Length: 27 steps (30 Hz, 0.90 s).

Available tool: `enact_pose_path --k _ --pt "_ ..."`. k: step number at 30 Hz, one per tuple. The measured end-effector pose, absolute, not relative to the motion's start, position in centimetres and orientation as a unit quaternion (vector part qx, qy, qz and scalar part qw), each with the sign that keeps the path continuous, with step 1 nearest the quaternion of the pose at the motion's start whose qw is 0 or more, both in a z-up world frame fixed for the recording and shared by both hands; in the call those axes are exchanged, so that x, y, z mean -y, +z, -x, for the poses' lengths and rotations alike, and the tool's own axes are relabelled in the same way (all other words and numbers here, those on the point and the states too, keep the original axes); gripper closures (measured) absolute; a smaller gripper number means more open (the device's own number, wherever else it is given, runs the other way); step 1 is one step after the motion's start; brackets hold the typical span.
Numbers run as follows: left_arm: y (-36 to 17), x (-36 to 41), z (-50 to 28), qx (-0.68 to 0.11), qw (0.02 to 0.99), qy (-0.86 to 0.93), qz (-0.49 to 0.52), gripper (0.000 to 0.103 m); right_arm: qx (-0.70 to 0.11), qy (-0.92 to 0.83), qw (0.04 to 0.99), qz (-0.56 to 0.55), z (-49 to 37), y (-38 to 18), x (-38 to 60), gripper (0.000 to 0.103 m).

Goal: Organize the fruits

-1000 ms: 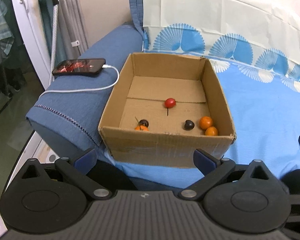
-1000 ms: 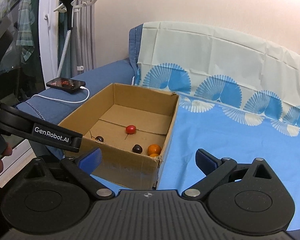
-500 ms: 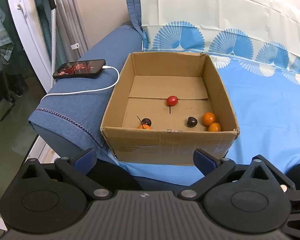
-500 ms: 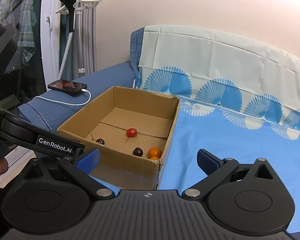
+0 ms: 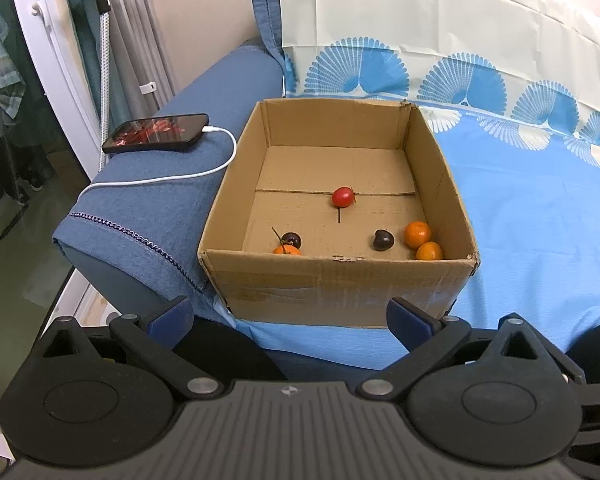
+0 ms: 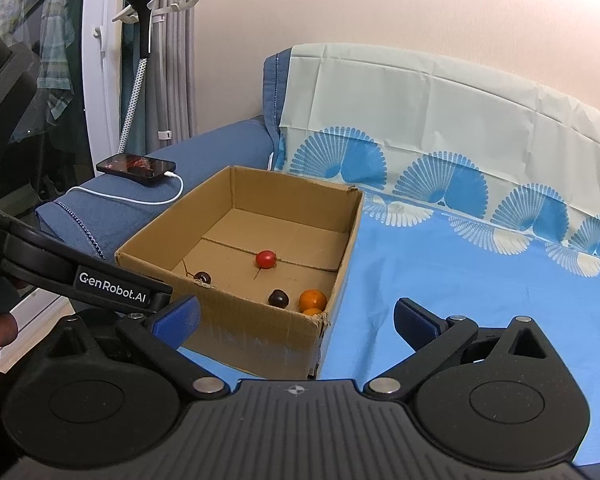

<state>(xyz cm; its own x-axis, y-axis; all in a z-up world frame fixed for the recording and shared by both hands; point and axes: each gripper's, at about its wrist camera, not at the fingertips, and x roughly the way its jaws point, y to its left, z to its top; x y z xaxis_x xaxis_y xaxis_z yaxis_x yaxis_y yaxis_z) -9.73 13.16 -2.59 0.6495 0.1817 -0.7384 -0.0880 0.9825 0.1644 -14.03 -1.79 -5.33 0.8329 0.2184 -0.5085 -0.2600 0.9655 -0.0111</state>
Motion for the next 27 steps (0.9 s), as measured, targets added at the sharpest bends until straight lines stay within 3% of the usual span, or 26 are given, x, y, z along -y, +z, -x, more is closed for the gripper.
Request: enact_pose_path --k 27 --pt "-2.90 -13.05 9.73 -0.415 0.905 0.075 -0.060 0.000 -0.265 0.120 0.956 0.031 13.95 -5.90 1.73 0.001"
